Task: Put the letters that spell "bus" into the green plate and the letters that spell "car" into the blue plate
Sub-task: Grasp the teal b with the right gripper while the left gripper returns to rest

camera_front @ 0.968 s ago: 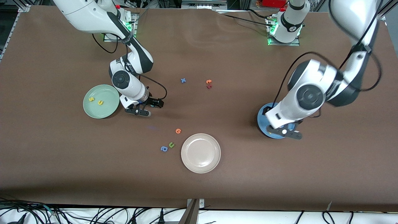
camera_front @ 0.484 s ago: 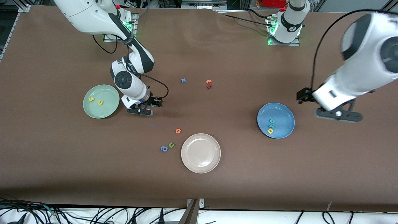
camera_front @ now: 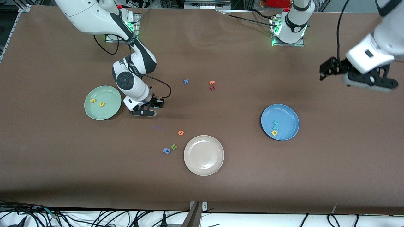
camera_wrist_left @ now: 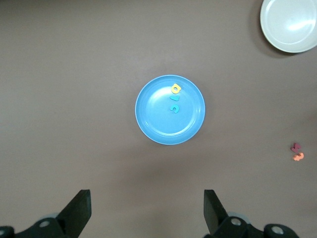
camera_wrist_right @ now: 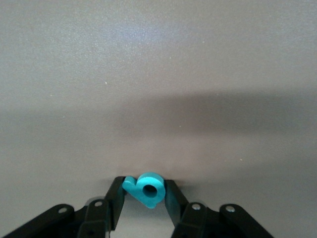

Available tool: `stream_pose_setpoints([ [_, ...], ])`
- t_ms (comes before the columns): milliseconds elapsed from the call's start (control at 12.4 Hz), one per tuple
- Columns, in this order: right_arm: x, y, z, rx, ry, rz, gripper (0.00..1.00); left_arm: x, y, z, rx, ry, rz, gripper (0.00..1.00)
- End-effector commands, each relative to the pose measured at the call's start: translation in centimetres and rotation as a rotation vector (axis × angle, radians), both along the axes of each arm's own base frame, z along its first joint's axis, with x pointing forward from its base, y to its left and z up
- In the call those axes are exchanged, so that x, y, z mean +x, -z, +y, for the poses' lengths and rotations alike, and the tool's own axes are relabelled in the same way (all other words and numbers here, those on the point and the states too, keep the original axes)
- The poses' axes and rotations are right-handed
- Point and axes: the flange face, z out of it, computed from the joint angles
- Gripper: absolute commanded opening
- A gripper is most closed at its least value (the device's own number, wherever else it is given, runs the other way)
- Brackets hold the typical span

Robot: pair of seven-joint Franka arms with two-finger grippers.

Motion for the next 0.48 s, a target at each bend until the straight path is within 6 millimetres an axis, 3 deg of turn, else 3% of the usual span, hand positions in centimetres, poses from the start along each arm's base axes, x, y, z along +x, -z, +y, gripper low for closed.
stream_pose_setpoints([
  [0, -0.3, 0.5, -0.2, -0.006, -0.027, -0.001, 0.18, -1.0, -0.1, -0.4, -0.020, 0.016, -0.024, 1.00],
  [81, -0.2, 0.5, -0.1, -0.006, -0.027, -0.002, 0.16, -1.3, -0.1, -2.1, -0.012, 0.046, -0.023, 1.00],
  [242, 0.1, -0.4, -0.1, -0.006, -0.024, -0.009, 0.16, -0.6, 0.0, -2.0, -0.018, 0.043, -0.024, 1.00],
  [404, 1.5, -3.4, -0.8, -0.056, -0.017, 0.051, 0.16, 0.1, 0.9, -1.2, -0.025, 0.024, -0.008, 1.00],
])
